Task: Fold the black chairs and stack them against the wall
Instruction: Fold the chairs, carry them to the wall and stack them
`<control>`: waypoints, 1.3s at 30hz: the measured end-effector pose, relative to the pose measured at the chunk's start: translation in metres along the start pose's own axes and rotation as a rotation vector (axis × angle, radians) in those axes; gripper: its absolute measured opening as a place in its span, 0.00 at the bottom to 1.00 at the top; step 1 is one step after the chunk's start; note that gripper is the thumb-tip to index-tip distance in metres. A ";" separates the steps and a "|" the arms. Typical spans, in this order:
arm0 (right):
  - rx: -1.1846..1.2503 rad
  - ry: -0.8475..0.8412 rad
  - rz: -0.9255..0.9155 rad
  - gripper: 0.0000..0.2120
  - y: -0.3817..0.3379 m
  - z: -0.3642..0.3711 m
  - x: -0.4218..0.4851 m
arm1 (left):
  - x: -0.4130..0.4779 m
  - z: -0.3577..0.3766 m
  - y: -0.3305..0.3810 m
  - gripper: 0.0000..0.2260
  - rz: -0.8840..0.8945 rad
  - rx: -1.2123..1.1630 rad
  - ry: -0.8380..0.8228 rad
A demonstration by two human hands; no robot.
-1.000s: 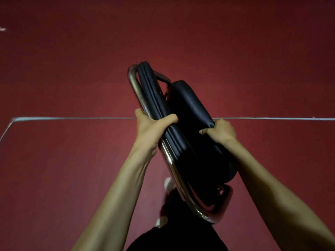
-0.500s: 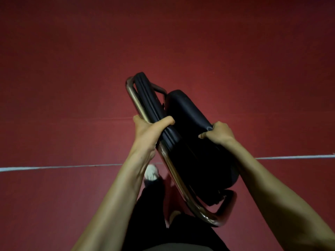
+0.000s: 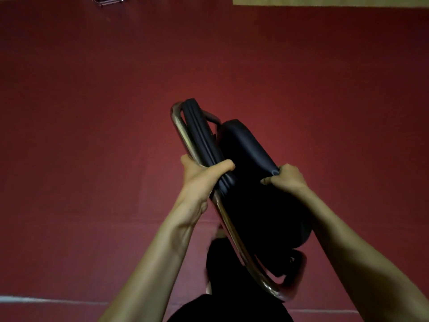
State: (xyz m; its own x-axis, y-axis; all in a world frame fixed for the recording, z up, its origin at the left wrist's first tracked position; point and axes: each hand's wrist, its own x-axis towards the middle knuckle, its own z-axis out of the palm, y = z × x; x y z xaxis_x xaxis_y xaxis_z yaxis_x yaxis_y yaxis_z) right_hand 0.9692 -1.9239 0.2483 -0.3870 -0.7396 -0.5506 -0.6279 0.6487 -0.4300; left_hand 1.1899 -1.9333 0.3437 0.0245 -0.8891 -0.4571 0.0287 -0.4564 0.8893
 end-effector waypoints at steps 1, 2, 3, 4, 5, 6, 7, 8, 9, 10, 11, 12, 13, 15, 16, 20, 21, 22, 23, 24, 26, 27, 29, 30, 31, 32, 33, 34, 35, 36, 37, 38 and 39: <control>0.003 0.004 -0.015 0.21 -0.021 -0.006 0.027 | 0.030 0.003 0.015 0.28 0.005 0.001 0.011; 0.003 0.008 -0.031 0.20 -0.042 -0.013 0.054 | 0.061 0.005 0.030 0.29 0.013 0.006 0.017; 0.000 0.007 -0.048 0.19 -0.063 -0.019 0.082 | 0.092 0.009 0.045 0.29 0.020 0.003 0.023; -0.010 0.000 -0.058 0.19 -0.085 -0.026 0.110 | 0.123 0.011 0.060 0.31 0.023 0.007 0.031; -0.020 -0.008 -0.062 0.18 -0.107 -0.035 0.138 | 0.152 0.016 0.076 0.32 0.026 0.004 0.047; -0.020 -0.015 -0.060 0.18 -0.128 -0.043 0.162 | 0.180 0.020 0.092 0.31 0.030 0.007 0.055; -0.020 -0.021 -0.057 0.18 -0.149 -0.051 0.186 | 0.207 0.025 0.108 0.30 0.029 0.009 0.060; -0.023 -0.024 -0.058 0.17 -0.170 -0.060 0.207 | 0.233 0.028 0.125 0.29 0.026 0.008 0.061; -0.025 -0.025 -0.059 0.17 -0.190 -0.068 0.228 | 0.258 0.032 0.141 0.29 0.021 -0.001 0.058; -0.024 -0.022 -0.062 0.17 -0.211 -0.077 0.250 | 0.284 0.035 0.156 0.28 0.018 -0.009 0.054; -0.021 -0.019 -0.064 0.18 -0.233 -0.086 0.272 | 0.311 0.038 0.171 0.28 0.018 -0.013 0.054; -0.023 -0.019 -0.063 0.18 -0.253 -0.093 0.295 | 0.338 0.040 0.186 0.27 0.019 -0.012 0.054; -0.031 -0.021 -0.058 0.19 -0.274 -0.100 0.318 | 0.366 0.042 0.202 0.27 0.020 -0.014 0.056; -0.047 -0.029 -0.048 0.21 -0.315 -0.112 0.366 | 0.426 0.045 0.230 0.28 0.021 -0.015 0.049; -0.055 -0.027 -0.042 0.22 -0.336 -0.118 0.390 | 0.457 0.046 0.243 0.29 0.021 -0.011 0.041; -0.084 -0.008 0.009 0.24 -0.416 -0.138 0.489 | 0.585 0.046 0.299 0.30 -0.023 -0.008 -0.005; -0.091 -0.004 0.018 0.25 -0.437 -0.144 0.512 | 0.616 0.045 0.316 0.30 -0.036 -0.006 -0.016; -0.097 0.002 0.020 0.25 -0.459 -0.151 0.535 | 0.645 0.045 0.332 0.30 -0.042 -0.003 -0.026; -0.100 0.008 0.025 0.25 -0.480 -0.157 0.557 | 0.674 0.045 0.347 0.30 -0.047 -0.002 -0.038; -0.097 0.012 0.030 0.25 -0.500 -0.164 0.576 | 0.701 0.046 0.362 0.30 -0.048 0.004 -0.047; -0.064 0.012 0.043 0.24 -0.539 -0.179 0.615 | 0.752 0.050 0.393 0.29 -0.047 0.009 -0.060; -0.049 0.010 0.046 0.24 -0.559 -0.186 0.634 | 0.778 0.052 0.407 0.29 -0.042 0.012 -0.071; -0.027 0.011 0.048 0.23 -0.597 -0.199 0.678 | 0.834 0.056 0.435 0.30 -0.031 0.015 -0.085; -0.023 0.012 0.045 0.22 -0.616 -0.205 0.702 | 0.865 0.058 0.448 0.31 -0.023 0.020 -0.087; -0.022 0.010 0.043 0.21 -0.635 -0.210 0.726 | 0.897 0.060 0.460 0.32 -0.016 0.026 -0.085; -0.024 0.008 0.037 0.20 -0.654 -0.215 0.752 | 0.928 0.063 0.473 0.32 -0.011 0.033 -0.078; -0.023 0.006 0.033 0.20 -0.673 -0.221 0.781 | 0.960 0.066 0.486 0.32 -0.008 0.034 -0.075; -0.019 0.007 0.030 0.20 -0.690 -0.226 0.810 | 0.990 0.070 0.501 0.31 -0.011 0.036 -0.074; -0.015 0.005 0.026 0.21 -0.708 -0.232 0.840 | 1.021 0.076 0.515 0.30 -0.019 0.029 -0.072; -0.007 0.002 0.026 0.21 -0.726 -0.238 0.870 | 1.050 0.081 0.531 0.30 -0.027 0.022 -0.071; 0.005 0.002 0.029 0.20 -0.744 -0.245 0.899 | 1.079 0.086 0.546 0.29 -0.029 0.023 -0.069; 0.012 0.006 0.032 0.19 -0.762 -0.252 0.926 | 1.106 0.091 0.562 0.29 -0.024 0.029 -0.069; 0.012 0.008 0.033 0.19 -0.781 -0.260 0.951 | 1.134 0.095 0.577 0.30 -0.023 0.036 -0.070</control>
State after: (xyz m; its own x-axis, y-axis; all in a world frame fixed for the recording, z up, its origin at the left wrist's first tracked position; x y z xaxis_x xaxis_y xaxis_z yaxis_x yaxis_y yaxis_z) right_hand 0.9158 -3.1805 0.2461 -0.4127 -0.7193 -0.5588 -0.6070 0.6746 -0.4201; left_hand 1.1395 -3.2083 0.3403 -0.0456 -0.8779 -0.4767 -0.0072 -0.4769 0.8789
